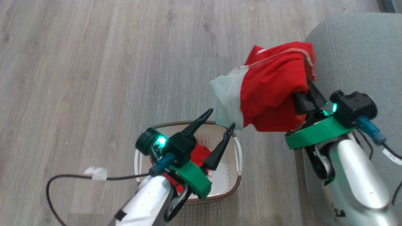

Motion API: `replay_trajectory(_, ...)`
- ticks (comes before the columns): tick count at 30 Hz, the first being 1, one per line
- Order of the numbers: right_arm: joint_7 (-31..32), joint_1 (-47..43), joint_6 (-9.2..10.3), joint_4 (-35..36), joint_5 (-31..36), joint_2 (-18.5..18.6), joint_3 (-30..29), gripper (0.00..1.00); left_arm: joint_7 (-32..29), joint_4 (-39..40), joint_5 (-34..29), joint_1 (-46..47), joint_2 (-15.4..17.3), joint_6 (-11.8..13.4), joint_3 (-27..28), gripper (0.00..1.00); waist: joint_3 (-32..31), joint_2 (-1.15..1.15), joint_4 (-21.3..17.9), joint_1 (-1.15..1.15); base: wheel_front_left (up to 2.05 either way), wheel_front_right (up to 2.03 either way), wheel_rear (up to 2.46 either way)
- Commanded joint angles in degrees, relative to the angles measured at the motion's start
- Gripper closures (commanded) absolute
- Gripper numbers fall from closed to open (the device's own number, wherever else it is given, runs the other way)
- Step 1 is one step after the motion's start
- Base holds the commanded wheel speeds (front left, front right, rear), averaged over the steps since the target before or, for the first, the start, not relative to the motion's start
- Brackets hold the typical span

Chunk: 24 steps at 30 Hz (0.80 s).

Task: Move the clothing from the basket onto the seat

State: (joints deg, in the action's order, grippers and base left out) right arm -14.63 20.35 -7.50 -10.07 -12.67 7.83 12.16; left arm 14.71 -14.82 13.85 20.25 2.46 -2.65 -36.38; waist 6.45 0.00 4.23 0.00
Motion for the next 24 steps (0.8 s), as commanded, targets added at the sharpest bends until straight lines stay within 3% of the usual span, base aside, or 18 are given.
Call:
replay_trajectory(1,-0.37,0.29,0.01,2.38,-0.42,0.29,0.30,1.00,0.29,2.10,-0.54,0.21,0.42,-0.40,2.40,0.00,-0.09,0.00,0.05,0.00,0.00,0.00,0.00)
replay_trajectory(12,-0.37,-4.69,0.01,2.38,-0.62,0.84,-7.99,1.00,0.29,2.60,-2.40,-4.88,0.42,-3.94,3.62,0.00,-1.17,0.00,-0.04,0.00,0.00,0.00,0.00)
replay_trajectory(24,-0.37,-8.84,0.01,1.26,-0.89,-0.70,-12.02,1.00,0.29,3.70,-0.42,-9.26,0.42,-4.79,3.91,0.00,-1.31,0.00,-1.33,0.00,0.00,0.00,0.00)
